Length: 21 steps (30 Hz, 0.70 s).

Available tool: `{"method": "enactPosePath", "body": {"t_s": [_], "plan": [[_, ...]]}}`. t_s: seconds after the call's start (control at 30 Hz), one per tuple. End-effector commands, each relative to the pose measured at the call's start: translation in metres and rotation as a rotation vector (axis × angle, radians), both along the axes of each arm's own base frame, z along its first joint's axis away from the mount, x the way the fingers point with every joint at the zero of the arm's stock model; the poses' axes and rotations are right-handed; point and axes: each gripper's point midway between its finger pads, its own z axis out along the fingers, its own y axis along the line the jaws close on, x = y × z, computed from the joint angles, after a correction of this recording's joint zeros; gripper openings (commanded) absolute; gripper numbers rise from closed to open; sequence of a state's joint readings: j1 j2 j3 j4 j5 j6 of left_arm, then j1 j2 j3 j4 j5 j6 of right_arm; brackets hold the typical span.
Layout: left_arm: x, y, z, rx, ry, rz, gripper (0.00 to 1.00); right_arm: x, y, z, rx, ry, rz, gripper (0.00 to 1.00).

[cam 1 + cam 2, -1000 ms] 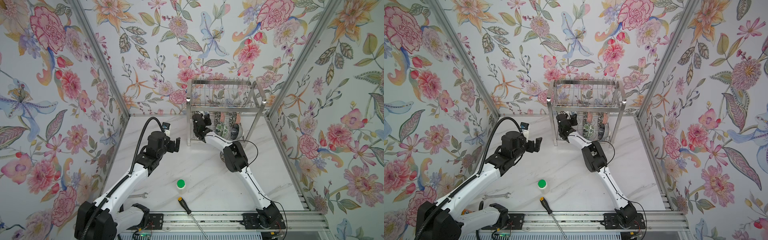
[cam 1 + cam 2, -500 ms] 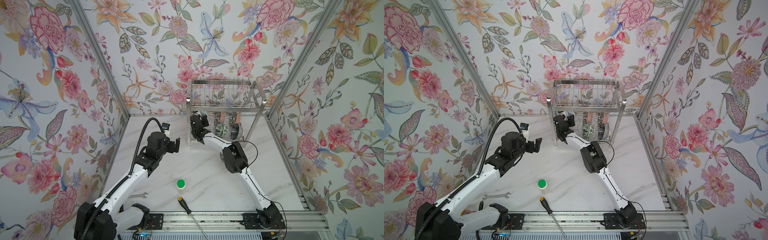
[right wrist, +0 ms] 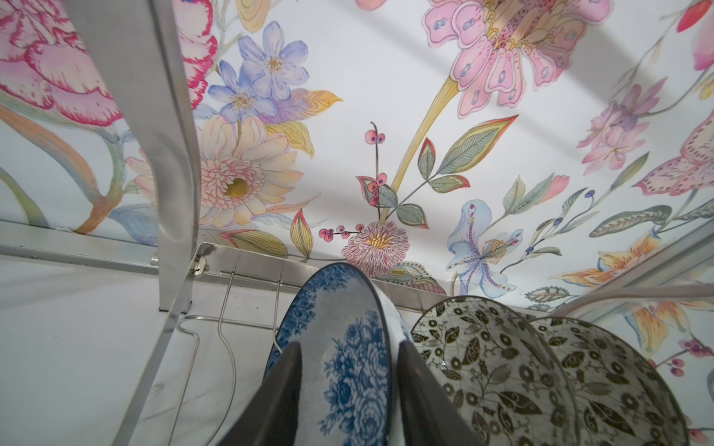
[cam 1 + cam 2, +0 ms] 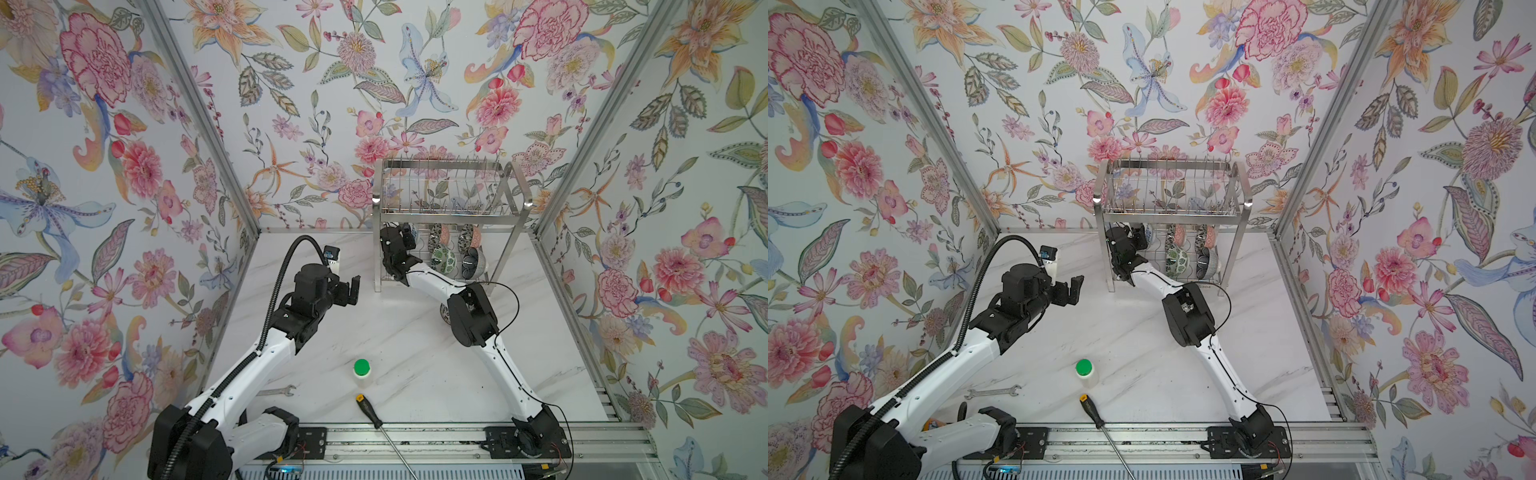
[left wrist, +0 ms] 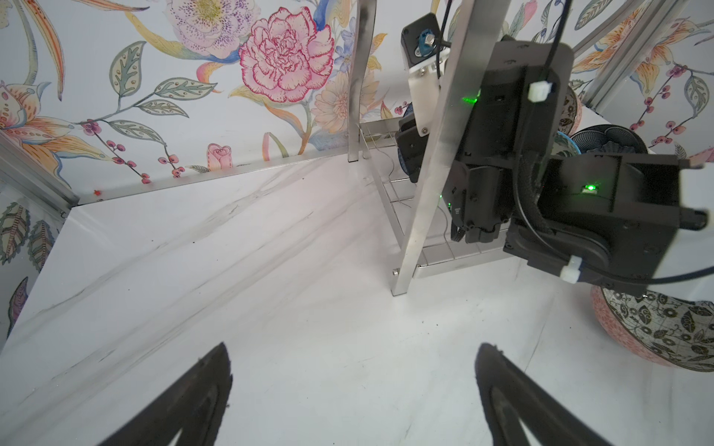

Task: Load the bowls into the dish rack
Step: 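Open right gripper and withdraw it from the bowl toward the olive-leaf bowl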

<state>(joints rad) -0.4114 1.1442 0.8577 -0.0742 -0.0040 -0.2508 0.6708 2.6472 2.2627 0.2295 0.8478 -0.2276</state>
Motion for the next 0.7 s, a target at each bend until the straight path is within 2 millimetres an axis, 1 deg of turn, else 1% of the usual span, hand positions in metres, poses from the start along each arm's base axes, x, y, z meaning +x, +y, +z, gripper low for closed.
{"method": "enactPosePath", "body": {"t_s": [0.0,0.07,0.13,0.2,0.3,0.37,0.43,0.5,0.53,0.67], "plan": [[0.001,0.002,0.006,-0.023,-0.014,0.005,0.99,-0.01,0.014,0.04,0.063,-0.055,0.03,0.43],[0.001,0.002,0.005,-0.023,-0.012,0.003,0.99,-0.01,0.014,0.042,0.059,-0.057,0.03,0.44],[0.001,0.002,0.005,-0.02,-0.011,0.004,0.99,-0.011,0.013,0.044,0.054,-0.057,0.033,0.5],[0.002,0.002,0.004,-0.017,-0.008,0.005,0.99,-0.013,0.012,0.046,0.043,-0.055,0.043,0.61],[0.002,0.002,0.005,-0.017,-0.01,0.006,0.99,-0.017,0.008,0.047,0.028,-0.036,0.066,0.82],[0.003,0.002,0.004,-0.014,-0.006,0.005,0.99,-0.021,0.003,0.047,0.027,-0.03,0.085,0.92],[0.004,0.002,0.004,-0.015,-0.007,0.006,0.99,-0.026,0.0,0.049,0.033,-0.029,0.11,0.97],[0.004,0.0,0.003,-0.015,-0.003,0.003,0.99,-0.031,-0.004,0.049,0.034,-0.023,0.136,1.0],[0.005,0.0,0.003,-0.015,-0.002,0.003,0.99,-0.033,-0.006,0.051,0.036,-0.027,0.149,0.99],[0.007,0.001,0.002,-0.014,0.001,0.008,0.99,-0.046,-0.014,0.05,0.045,-0.03,0.205,0.99]]}}
